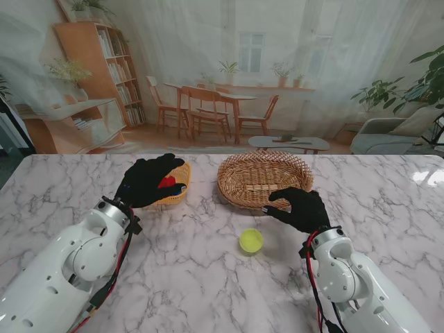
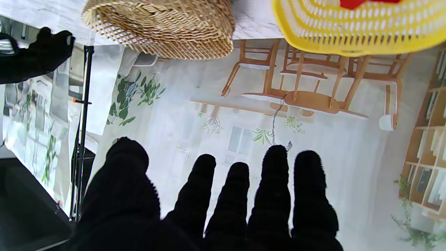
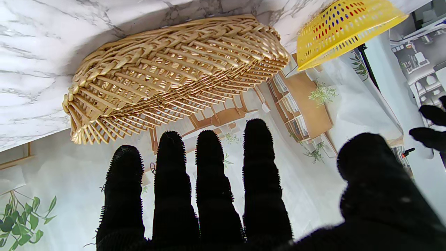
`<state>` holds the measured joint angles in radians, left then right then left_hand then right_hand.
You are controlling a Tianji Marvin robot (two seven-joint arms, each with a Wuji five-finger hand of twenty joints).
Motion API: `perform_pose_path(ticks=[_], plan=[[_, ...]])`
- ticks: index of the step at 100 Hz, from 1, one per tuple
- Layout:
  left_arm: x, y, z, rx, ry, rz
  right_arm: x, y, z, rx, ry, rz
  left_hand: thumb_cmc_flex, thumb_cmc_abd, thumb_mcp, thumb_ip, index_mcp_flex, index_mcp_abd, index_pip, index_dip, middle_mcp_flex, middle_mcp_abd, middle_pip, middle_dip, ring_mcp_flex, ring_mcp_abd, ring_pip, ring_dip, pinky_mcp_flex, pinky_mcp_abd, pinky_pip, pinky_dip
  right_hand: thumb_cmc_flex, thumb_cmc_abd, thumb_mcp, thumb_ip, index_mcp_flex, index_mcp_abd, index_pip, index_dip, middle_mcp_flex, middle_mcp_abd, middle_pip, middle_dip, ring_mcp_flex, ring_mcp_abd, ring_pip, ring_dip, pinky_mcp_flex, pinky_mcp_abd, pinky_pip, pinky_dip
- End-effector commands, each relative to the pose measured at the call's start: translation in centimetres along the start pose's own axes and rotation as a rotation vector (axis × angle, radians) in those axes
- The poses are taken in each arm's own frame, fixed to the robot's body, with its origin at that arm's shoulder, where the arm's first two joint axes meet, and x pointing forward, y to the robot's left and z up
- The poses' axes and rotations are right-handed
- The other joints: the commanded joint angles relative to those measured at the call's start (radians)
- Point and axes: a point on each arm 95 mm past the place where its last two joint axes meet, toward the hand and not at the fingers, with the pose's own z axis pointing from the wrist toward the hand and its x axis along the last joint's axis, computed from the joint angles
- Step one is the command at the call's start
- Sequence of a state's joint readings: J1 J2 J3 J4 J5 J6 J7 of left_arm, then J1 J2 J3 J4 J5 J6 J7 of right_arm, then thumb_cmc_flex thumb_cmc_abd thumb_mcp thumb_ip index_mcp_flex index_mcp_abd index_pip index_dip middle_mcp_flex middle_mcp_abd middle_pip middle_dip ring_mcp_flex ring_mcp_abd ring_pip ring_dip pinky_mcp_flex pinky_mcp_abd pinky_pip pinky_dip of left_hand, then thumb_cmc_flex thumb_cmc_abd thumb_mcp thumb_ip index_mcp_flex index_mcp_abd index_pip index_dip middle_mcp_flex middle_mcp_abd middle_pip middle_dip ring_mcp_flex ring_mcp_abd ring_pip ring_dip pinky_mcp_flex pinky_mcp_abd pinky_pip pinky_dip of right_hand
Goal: Sort the blocks and the balls into two baskets
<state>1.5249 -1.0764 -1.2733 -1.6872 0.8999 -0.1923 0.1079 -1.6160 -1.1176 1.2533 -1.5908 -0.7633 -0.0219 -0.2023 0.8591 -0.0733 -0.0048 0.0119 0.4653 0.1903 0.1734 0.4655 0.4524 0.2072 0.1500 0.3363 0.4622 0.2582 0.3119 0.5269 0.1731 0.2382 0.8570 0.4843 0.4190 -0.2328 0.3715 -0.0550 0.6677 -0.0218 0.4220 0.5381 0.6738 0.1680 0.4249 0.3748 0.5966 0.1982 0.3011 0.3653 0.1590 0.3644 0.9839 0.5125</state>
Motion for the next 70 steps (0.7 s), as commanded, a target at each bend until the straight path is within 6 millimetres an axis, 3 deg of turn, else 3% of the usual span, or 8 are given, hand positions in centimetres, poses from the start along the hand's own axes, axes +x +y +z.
perform_pose_path(ticks=[1, 22, 31, 37, 52, 56, 63, 70], plan=[[0.9, 1.5, -0.7, -0.014, 0.009, -0.032, 0.1, -0.2, -0.3, 0.0, 0.0, 0.004, 0.007, 0.049, -0.016, -0.011, -0.011, 0.002, -0.007, 0.007, 0.039, -0.018, 0.022, 0.032, 0.015, -0.008, -0.021, 0.005, -0.013, 0.033, -0.017, 0.031, 0.031, 0.034, -0.014, 0.026, 0.017, 0.01, 0.006, -0.013, -0.005, 0.0, 0.008, 0.005, -0.008, -0.002, -0.042, -0.008, -0.019, 0.014, -0.013, -0.008], [1.3, 4.2, -1.2, -0.023, 0.029, -0.099, 0.1, -0.2, -0.3, -0.001, -0.005, 0.006, 0.032, 0.066, -0.016, -0.007, 0.051, -0.012, 0.034, 0.026, 0.113, -0.052, 0.094, 0.082, 0.065, -0.028, 0.004, 0.033, -0.002, 0.036, 0.0, 0.057, 0.031, 0.035, -0.014, 0.026, 0.01, 0.01, 0.004, -0.013, -0.008, -0.001, 0.008, 0.005, -0.008, -0.001, -0.042, -0.008, -0.02, 0.014, -0.014, -0.008], [0.9, 5.2, -1.0, -0.038, 0.035, -0.094, 0.2, -0.3, -0.3, 0.002, -0.004, 0.003, 0.035, 0.069, -0.016, -0.004, 0.114, -0.026, 0.085, 0.048, 0.169, -0.071, 0.137, 0.105, 0.108, -0.033, 0.026, 0.057, 0.006, 0.037, 0.018, 0.076, 0.031, 0.035, -0.014, 0.026, 0.008, 0.011, 0.003, -0.013, -0.007, -0.001, 0.009, 0.005, -0.008, -0.002, -0.041, -0.008, -0.019, 0.014, -0.013, -0.007], [0.7, 5.5, -1.0, -0.067, 0.03, -0.081, 0.2, -0.3, -0.2, 0.005, -0.003, 0.0, 0.033, 0.067, -0.016, -0.004, 0.126, -0.027, 0.101, 0.055, 0.177, -0.071, 0.143, 0.108, 0.103, -0.008, 0.026, 0.061, 0.002, 0.042, 0.017, 0.078, 0.03, 0.035, -0.014, 0.026, 0.008, 0.01, 0.004, -0.013, -0.007, -0.001, 0.009, 0.005, -0.009, -0.001, -0.042, -0.008, -0.019, 0.013, -0.013, -0.007], [0.3, 6.3, -1.0, -0.121, 0.014, -0.065, 0.3, -0.2, -0.1, 0.009, -0.002, -0.003, 0.024, 0.067, -0.018, -0.005, 0.118, -0.03, 0.106, 0.055, 0.173, -0.068, 0.132, 0.102, 0.101, -0.024, 0.019, 0.06, -0.006, 0.051, 0.009, 0.078, 0.031, 0.035, -0.014, 0.026, 0.008, 0.01, 0.004, -0.013, -0.008, 0.0, 0.009, 0.005, -0.008, -0.003, -0.041, -0.008, -0.019, 0.013, -0.013, -0.008], [0.2, 6.4, -1.0, -0.128, 0.011, -0.061, 0.3, -0.2, 0.0, 0.009, -0.001, -0.003, 0.023, 0.066, -0.017, -0.005, 0.111, -0.026, 0.103, 0.052, 0.168, -0.066, 0.127, 0.099, 0.092, -0.006, 0.013, 0.058, -0.007, 0.048, 0.007, 0.078, 0.031, 0.035, -0.014, 0.026, 0.009, 0.01, 0.005, -0.013, -0.008, -0.001, 0.009, 0.004, -0.008, -0.001, -0.041, -0.008, -0.019, 0.013, -0.013, -0.007], [0.1, 6.3, -0.9, -0.131, 0.011, -0.054, 0.3, -0.2, 0.0, 0.009, 0.0, -0.004, 0.021, 0.066, -0.018, -0.006, 0.108, -0.028, 0.099, 0.049, 0.167, -0.065, 0.122, 0.097, 0.098, -0.027, 0.011, 0.057, -0.008, 0.048, 0.003, 0.078, 0.03, 0.034, -0.015, 0.026, 0.008, 0.012, 0.005, -0.013, -0.009, 0.0, 0.009, 0.004, -0.009, -0.002, -0.041, -0.008, -0.019, 0.013, -0.013, -0.007], [-0.1, 6.2, -0.9, -0.135, 0.008, -0.05, 0.2, -0.2, 0.0, 0.009, 0.002, -0.005, 0.019, 0.067, -0.017, -0.006, 0.101, -0.028, 0.092, 0.045, 0.163, -0.063, 0.116, 0.094, 0.091, -0.014, 0.003, 0.054, -0.011, 0.049, -0.002, 0.078, 0.03, 0.035, -0.015, 0.026, 0.009, 0.011, 0.005, -0.013, -0.008, -0.001, 0.009, 0.004, -0.008, -0.003, -0.041, -0.008, -0.019, 0.015, -0.013, -0.007]])
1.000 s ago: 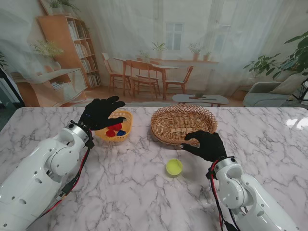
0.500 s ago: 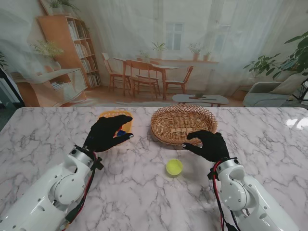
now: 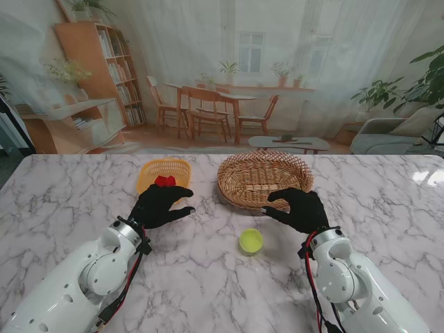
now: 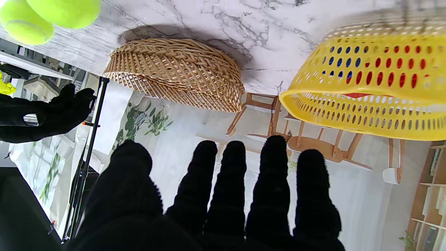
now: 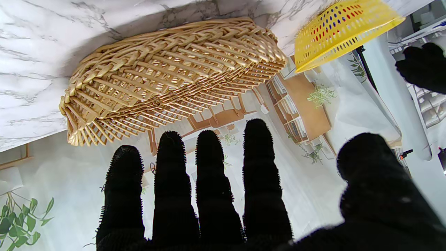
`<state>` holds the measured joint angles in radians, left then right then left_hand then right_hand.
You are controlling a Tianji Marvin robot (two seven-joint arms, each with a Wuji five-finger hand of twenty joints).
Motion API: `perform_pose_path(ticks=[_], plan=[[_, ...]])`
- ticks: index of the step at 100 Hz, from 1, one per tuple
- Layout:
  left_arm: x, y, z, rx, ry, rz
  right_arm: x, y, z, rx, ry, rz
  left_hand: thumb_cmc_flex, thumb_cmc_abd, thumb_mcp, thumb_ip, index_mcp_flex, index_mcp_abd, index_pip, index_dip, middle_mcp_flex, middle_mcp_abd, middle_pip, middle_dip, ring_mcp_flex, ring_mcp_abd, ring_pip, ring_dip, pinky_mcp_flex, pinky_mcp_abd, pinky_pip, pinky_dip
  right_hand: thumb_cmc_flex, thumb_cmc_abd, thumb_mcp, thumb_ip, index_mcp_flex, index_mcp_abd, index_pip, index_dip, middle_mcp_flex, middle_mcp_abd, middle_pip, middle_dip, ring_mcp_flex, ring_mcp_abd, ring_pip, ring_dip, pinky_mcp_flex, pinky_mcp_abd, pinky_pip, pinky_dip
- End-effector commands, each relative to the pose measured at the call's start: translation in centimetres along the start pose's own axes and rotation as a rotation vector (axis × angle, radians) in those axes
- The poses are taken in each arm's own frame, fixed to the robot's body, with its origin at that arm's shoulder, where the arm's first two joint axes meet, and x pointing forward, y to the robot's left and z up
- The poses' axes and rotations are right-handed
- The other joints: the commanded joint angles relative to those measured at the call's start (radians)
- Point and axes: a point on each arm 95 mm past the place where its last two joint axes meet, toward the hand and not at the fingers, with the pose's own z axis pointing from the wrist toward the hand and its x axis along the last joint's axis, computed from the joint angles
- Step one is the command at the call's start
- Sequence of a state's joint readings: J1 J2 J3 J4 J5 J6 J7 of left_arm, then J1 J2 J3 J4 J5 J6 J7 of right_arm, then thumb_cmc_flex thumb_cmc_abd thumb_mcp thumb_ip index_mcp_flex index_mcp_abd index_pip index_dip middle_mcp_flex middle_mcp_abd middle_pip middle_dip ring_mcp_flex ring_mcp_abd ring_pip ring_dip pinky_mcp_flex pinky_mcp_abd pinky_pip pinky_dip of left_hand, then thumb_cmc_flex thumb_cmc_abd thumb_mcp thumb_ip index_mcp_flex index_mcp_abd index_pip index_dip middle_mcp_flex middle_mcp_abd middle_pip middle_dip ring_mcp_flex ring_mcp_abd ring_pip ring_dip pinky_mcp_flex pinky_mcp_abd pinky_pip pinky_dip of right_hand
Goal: Sort the blocks and the balls into two baskets
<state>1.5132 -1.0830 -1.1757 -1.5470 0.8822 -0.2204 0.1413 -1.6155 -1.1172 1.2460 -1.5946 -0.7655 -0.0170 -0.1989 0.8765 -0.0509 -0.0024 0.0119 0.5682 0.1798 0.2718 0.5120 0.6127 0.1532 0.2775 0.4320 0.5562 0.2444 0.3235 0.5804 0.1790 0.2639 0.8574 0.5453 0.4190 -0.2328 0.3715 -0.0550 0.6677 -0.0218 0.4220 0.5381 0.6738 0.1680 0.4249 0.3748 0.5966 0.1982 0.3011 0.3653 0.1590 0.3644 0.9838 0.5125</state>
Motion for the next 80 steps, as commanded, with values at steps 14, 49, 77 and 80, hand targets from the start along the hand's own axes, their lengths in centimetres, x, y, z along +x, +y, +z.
perform_pose_path(ticks=[14, 49, 77, 80], plan=[[-0.7, -0.1, 0.1, -0.022, 0.001, 0.021, 0.0, -0.1, 0.0, 0.006, 0.003, -0.005, -0.001, 0.045, -0.02, -0.007, -0.008, -0.015, -0.014, -0.007, 0.002, -0.009, -0.016, -0.003, 0.001, -0.012, -0.01, -0.001, -0.016, 0.02, -0.005, 0.019, 0.03, 0.035, -0.014, 0.026, 0.009, 0.011, 0.005, -0.013, -0.01, 0.0, 0.008, 0.004, -0.008, -0.002, -0.042, -0.008, -0.019, 0.015, -0.013, -0.007], [-1.0, 0.1, 0.4, -0.04, -0.007, 0.033, 0.4, 0.1, -0.4, -0.008, 0.026, -0.001, -0.004, 0.045, -0.02, -0.007, -0.01, -0.015, -0.023, -0.011, -0.003, -0.008, -0.023, -0.005, -0.005, -0.008, -0.015, -0.002, -0.02, 0.022, -0.012, 0.023, 0.03, 0.035, -0.014, 0.026, 0.011, 0.008, 0.006, -0.013, -0.009, -0.002, 0.008, 0.004, -0.007, -0.004, -0.041, -0.009, -0.018, 0.015, -0.012, -0.007], [-1.1, 0.3, 0.5, -0.062, -0.009, 0.049, -0.2, 0.8, -1.3, -0.056, 0.01, -0.033, -0.005, 0.046, -0.02, -0.007, -0.01, -0.017, -0.025, -0.01, -0.003, -0.008, -0.025, -0.006, -0.01, 0.004, -0.018, -0.003, -0.022, 0.023, -0.017, 0.025, 0.028, 0.037, -0.013, 0.027, -0.036, 0.006, -0.011, -0.017, -0.117, -0.002, -0.016, -0.004, -0.045, -0.015, -0.054, -0.013, -0.031, 0.002, -0.016, -0.009], [-1.1, 0.3, 0.5, -0.063, -0.008, 0.05, -0.5, 1.0, -1.5, -0.058, 0.006, -0.048, -0.005, 0.046, -0.02, -0.007, -0.012, -0.015, -0.026, -0.011, -0.004, -0.007, -0.026, -0.006, -0.009, -0.001, -0.017, -0.002, -0.023, 0.023, -0.017, 0.025, 0.026, 0.038, -0.013, 0.027, -0.047, 0.008, -0.014, -0.017, -0.134, -0.002, -0.016, -0.005, -0.054, -0.015, -0.056, -0.014, -0.034, 0.0, -0.017, -0.009]])
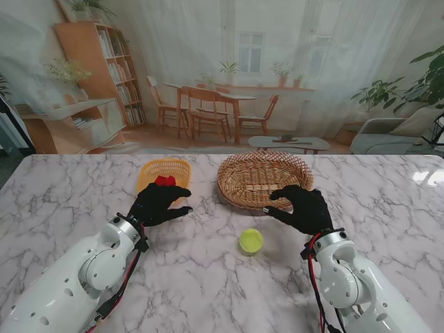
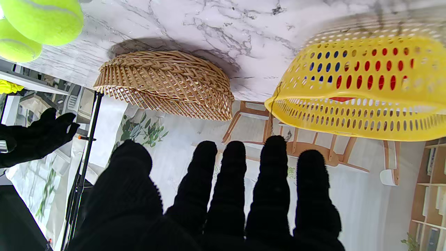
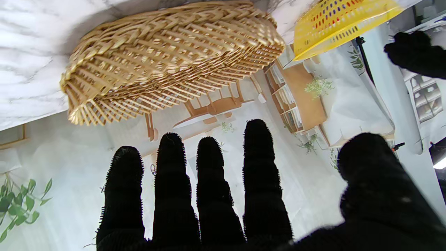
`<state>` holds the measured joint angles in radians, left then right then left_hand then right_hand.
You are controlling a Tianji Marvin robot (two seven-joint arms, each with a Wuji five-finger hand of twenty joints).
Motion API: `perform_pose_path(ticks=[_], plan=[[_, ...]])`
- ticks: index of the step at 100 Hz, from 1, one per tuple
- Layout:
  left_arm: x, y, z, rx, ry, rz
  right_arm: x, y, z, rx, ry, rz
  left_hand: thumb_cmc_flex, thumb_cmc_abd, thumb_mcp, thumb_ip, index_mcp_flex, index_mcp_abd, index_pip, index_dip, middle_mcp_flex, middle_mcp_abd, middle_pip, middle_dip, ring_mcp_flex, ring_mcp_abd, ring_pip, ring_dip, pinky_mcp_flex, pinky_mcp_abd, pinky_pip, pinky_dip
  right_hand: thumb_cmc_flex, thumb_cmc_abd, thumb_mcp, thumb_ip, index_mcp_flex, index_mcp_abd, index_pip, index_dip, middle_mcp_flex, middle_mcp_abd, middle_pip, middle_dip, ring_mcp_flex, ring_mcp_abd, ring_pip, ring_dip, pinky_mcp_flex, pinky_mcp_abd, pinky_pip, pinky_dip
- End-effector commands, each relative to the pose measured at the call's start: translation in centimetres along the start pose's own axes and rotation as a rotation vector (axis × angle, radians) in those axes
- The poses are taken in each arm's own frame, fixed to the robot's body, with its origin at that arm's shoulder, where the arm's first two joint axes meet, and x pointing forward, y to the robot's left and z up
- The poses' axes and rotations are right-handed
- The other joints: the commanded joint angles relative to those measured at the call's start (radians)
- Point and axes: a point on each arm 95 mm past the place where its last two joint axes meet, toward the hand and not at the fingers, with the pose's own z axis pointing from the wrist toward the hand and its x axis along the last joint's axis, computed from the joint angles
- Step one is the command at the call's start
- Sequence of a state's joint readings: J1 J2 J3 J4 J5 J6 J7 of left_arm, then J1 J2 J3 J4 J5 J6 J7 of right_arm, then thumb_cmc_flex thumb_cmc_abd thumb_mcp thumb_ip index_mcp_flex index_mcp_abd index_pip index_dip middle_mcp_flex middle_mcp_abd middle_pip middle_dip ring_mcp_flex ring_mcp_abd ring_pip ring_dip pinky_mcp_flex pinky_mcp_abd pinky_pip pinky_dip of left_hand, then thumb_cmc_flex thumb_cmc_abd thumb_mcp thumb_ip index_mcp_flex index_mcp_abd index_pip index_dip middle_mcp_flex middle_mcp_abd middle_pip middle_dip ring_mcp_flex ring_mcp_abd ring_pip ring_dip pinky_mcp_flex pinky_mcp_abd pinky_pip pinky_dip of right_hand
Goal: Sort the blocks and the balls into two baskets
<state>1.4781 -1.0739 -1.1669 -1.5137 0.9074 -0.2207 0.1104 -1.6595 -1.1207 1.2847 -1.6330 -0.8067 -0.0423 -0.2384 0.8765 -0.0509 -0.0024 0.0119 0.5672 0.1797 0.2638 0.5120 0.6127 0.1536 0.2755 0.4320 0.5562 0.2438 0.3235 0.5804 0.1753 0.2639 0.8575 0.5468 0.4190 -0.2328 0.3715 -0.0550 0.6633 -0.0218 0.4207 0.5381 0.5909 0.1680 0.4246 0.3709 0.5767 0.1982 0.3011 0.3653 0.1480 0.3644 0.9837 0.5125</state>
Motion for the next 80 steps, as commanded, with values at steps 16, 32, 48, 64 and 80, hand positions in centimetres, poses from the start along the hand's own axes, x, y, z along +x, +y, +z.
perform_pose_path(ticks=[16, 32, 48, 64, 80], plan=[[0.0, 0.2, 0.0, -0.023, 0.011, 0.015, -2.2, 0.7, -1.8, -0.012, -0.03, -0.098, -0.007, 0.046, -0.02, -0.007, -0.014, -0.017, -0.021, -0.012, -0.004, -0.009, -0.025, -0.007, -0.005, -0.011, -0.018, -0.003, -0.018, 0.023, -0.017, 0.024, 0.017, 0.036, -0.015, 0.027, -0.1, 0.013, -0.031, -0.02, -0.097, -0.011, -0.015, -0.007, -0.059, -0.006, -0.067, -0.02, -0.034, -0.003, -0.025, -0.009], [-0.1, 0.2, 0.1, -0.026, -0.001, 0.027, -3.8, 0.3, -3.0, -0.011, -0.078, -0.14, -0.009, 0.046, -0.021, -0.008, -0.017, -0.016, -0.024, -0.013, -0.003, -0.005, -0.026, -0.007, -0.012, 0.013, -0.017, -0.001, -0.019, 0.021, -0.015, 0.027, -0.033, 0.013, 0.007, 0.02, -0.14, 0.011, -0.061, -0.034, -0.128, -0.021, -0.06, -0.072, -0.1, 0.033, -0.162, -0.1, -0.067, 0.007, -0.109, -0.044], [-0.1, 0.3, 0.1, -0.027, -0.012, 0.037, -5.4, -0.4, -3.8, 0.021, -0.123, -0.203, -0.009, 0.045, -0.02, -0.009, -0.015, -0.014, -0.026, -0.013, -0.001, -0.004, -0.027, -0.007, -0.014, 0.016, -0.012, 0.002, -0.022, 0.019, -0.01, 0.031, -0.146, -0.069, 0.094, 0.0, -0.214, -0.002, -0.104, -0.069, -0.19, -0.038, -0.091, -0.129, -0.129, 0.009, -0.194, -0.138, -0.094, 0.031, -0.195, -0.101], [-0.3, 0.3, 0.0, -0.023, -0.029, 0.043, -6.8, -1.0, -4.5, 0.039, -0.16, -0.304, -0.01, 0.045, -0.021, -0.01, -0.016, -0.014, -0.028, -0.013, 0.0, -0.002, -0.027, -0.006, -0.014, 0.017, -0.008, 0.005, -0.023, 0.02, -0.005, 0.035, -0.208, -0.187, 0.199, -0.02, -0.271, 0.011, -0.067, -0.038, -0.221, -0.011, 0.117, 0.07, -0.063, -0.03, -0.052, -0.006, -0.021, 0.011, -0.045, 0.011], [-0.5, 0.3, 0.0, -0.022, -0.043, 0.043, -7.9, -1.9, -5.3, 0.046, -0.201, -0.338, -0.01, 0.045, -0.021, -0.01, -0.017, -0.013, -0.031, -0.014, 0.0, -0.001, -0.029, -0.006, -0.016, 0.019, -0.007, 0.005, -0.025, 0.019, -0.003, 0.036, -0.204, -0.242, 0.229, -0.026, -0.228, 0.032, -0.03, -0.005, -0.214, 0.0, 0.214, 0.169, -0.046, -0.034, 0.144, 0.105, 0.039, -0.049, 0.086, 0.068]])
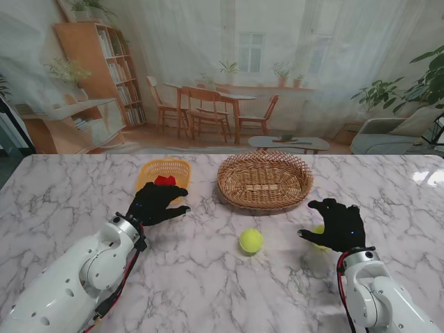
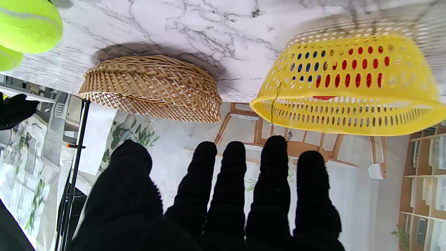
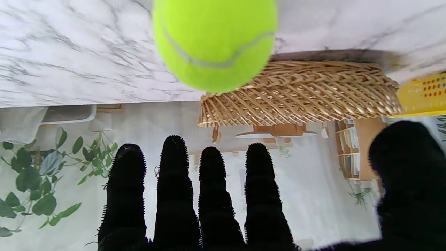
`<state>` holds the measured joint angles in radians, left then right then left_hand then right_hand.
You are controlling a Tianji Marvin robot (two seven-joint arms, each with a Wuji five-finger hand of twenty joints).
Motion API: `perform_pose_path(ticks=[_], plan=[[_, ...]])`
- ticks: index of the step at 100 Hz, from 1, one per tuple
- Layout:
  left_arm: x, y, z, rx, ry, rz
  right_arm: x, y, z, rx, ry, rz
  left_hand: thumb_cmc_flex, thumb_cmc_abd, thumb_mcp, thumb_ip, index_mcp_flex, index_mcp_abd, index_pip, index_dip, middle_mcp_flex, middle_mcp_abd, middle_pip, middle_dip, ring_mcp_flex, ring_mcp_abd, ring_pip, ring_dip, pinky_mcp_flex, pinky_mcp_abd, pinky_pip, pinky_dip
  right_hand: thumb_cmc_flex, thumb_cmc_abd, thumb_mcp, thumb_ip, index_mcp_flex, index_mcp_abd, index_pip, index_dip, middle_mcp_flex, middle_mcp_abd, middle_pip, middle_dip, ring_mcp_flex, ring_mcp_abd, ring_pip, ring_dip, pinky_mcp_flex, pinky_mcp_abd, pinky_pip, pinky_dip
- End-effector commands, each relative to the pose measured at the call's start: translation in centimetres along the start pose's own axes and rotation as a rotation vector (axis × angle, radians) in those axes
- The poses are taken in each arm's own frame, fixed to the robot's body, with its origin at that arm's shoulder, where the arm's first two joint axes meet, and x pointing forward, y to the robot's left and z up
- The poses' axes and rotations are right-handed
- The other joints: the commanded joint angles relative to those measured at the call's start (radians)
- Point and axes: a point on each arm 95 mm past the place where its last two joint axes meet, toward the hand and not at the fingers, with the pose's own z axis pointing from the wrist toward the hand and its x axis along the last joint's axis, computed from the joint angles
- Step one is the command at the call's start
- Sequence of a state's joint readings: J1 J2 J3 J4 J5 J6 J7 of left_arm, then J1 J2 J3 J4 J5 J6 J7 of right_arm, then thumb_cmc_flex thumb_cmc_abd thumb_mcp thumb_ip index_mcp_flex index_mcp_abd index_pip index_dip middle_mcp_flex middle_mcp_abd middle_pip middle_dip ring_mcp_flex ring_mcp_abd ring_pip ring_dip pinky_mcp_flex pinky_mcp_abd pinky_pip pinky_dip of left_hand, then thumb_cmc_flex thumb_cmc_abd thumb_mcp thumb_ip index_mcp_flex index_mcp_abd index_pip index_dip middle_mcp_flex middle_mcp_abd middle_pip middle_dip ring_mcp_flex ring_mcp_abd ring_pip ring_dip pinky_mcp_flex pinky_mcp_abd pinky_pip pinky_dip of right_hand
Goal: Sort the blocks and the balls into two baskets
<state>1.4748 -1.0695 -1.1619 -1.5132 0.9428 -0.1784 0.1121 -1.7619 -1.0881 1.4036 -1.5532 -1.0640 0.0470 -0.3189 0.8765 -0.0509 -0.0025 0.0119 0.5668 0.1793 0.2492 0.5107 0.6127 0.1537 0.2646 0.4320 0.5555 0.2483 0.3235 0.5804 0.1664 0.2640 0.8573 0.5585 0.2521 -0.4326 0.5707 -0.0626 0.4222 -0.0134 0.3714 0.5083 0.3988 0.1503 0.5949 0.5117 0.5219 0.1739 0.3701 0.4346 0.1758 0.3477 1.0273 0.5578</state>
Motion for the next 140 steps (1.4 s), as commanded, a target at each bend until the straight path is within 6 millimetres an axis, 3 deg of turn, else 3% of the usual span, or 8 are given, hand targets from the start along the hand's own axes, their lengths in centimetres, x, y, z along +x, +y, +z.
perform_pose_path(ticks=[1, 14, 34, 88, 108, 124, 140], plan=[[-0.1, 0.3, 0.0, -0.014, -0.008, -0.001, -0.7, -1.3, -0.8, 0.032, -0.03, -0.013, -0.01, 0.045, -0.021, -0.01, -0.016, -0.012, -0.017, -0.013, 0.0, -0.001, -0.019, -0.006, -0.015, 0.015, -0.006, 0.005, -0.016, 0.019, -0.003, 0.024, -0.037, -0.044, 0.031, -0.019, 0.016, 0.023, 0.021, 0.027, -0.018, 0.017, 0.048, 0.032, 0.009, -0.01, 0.085, 0.04, 0.014, -0.036, 0.047, 0.025], [-0.2, 0.3, 0.0, -0.015, -0.014, -0.001, -1.0, -2.3, -1.0, 0.043, -0.052, -0.039, -0.011, 0.044, -0.021, -0.011, -0.017, -0.012, -0.018, -0.013, 0.0, 0.0, -0.019, -0.006, -0.016, 0.014, -0.006, 0.006, -0.017, 0.02, -0.002, 0.025, -0.026, -0.066, 0.04, -0.018, 0.04, 0.02, 0.035, 0.039, 0.006, 0.01, 0.07, 0.057, 0.017, -0.018, 0.185, 0.083, 0.045, -0.069, 0.111, 0.052], [-0.3, 0.4, 0.0, -0.02, -0.019, 0.0, -1.2, -3.4, -1.0, 0.072, -0.081, -0.044, -0.011, 0.045, -0.021, -0.011, -0.015, -0.012, -0.019, -0.013, -0.001, 0.0, -0.021, -0.007, -0.017, 0.014, -0.005, 0.006, -0.018, 0.02, -0.002, 0.025, -0.003, -0.073, 0.042, -0.016, 0.053, 0.041, 0.039, 0.042, 0.02, 0.016, 0.076, 0.064, 0.021, -0.018, 0.219, 0.095, 0.072, -0.093, 0.142, 0.065], [-0.6, 0.6, 0.0, -0.024, -0.026, -0.006, -1.1, -4.9, -0.6, 0.113, -0.099, -0.057, -0.011, 0.046, -0.021, -0.011, -0.013, -0.013, -0.019, -0.011, -0.004, 0.002, -0.024, -0.007, -0.019, 0.014, -0.008, 0.004, -0.021, 0.022, -0.005, 0.023, 0.125, -0.158, 0.068, -0.001, 0.102, 0.067, 0.085, 0.061, 0.04, 0.026, 0.168, 0.111, 0.101, -0.051, 0.46, 0.198, 0.242, -0.147, 0.273, 0.09], [-0.6, 0.6, 0.1, -0.024, -0.028, -0.006, -1.1, -5.4, -0.5, 0.123, -0.101, -0.067, -0.01, 0.045, -0.021, -0.011, -0.011, -0.012, -0.018, -0.011, -0.003, 0.001, -0.024, -0.007, -0.019, 0.015, -0.008, 0.004, -0.02, 0.021, -0.006, 0.023, 0.201, -0.184, 0.176, -0.018, 0.136, 0.077, 0.124, 0.059, 0.075, 0.022, 0.208, 0.124, 0.181, -0.088, 0.553, 0.231, 0.348, -0.177, 0.324, 0.084], [-0.7, 0.7, 0.1, -0.024, -0.028, -0.004, -1.2, -5.2, -0.5, 0.105, -0.098, -0.066, -0.01, 0.046, -0.021, -0.011, -0.011, -0.013, -0.018, -0.011, -0.004, 0.001, -0.024, -0.007, -0.019, 0.014, -0.008, 0.004, -0.021, 0.022, -0.007, 0.023, 0.269, -0.195, 0.372, -0.034, 0.181, 0.078, 0.162, 0.043, 0.137, 0.021, 0.234, 0.123, 0.274, -0.114, 0.596, 0.236, 0.476, -0.209, 0.37, 0.077], [-0.7, 0.7, 0.2, -0.025, -0.029, -0.003, -1.2, -4.8, -0.3, 0.078, -0.094, -0.055, -0.011, 0.046, -0.021, -0.011, -0.011, -0.012, -0.018, -0.01, -0.005, 0.001, -0.024, -0.007, -0.019, 0.014, -0.008, 0.004, -0.021, 0.022, -0.007, 0.023, 0.353, -0.184, 0.419, -0.039, 0.214, 0.072, 0.192, 0.045, 0.175, 0.02, 0.246, 0.121, 0.323, -0.12, 0.604, 0.234, 0.544, -0.216, 0.386, 0.075]])
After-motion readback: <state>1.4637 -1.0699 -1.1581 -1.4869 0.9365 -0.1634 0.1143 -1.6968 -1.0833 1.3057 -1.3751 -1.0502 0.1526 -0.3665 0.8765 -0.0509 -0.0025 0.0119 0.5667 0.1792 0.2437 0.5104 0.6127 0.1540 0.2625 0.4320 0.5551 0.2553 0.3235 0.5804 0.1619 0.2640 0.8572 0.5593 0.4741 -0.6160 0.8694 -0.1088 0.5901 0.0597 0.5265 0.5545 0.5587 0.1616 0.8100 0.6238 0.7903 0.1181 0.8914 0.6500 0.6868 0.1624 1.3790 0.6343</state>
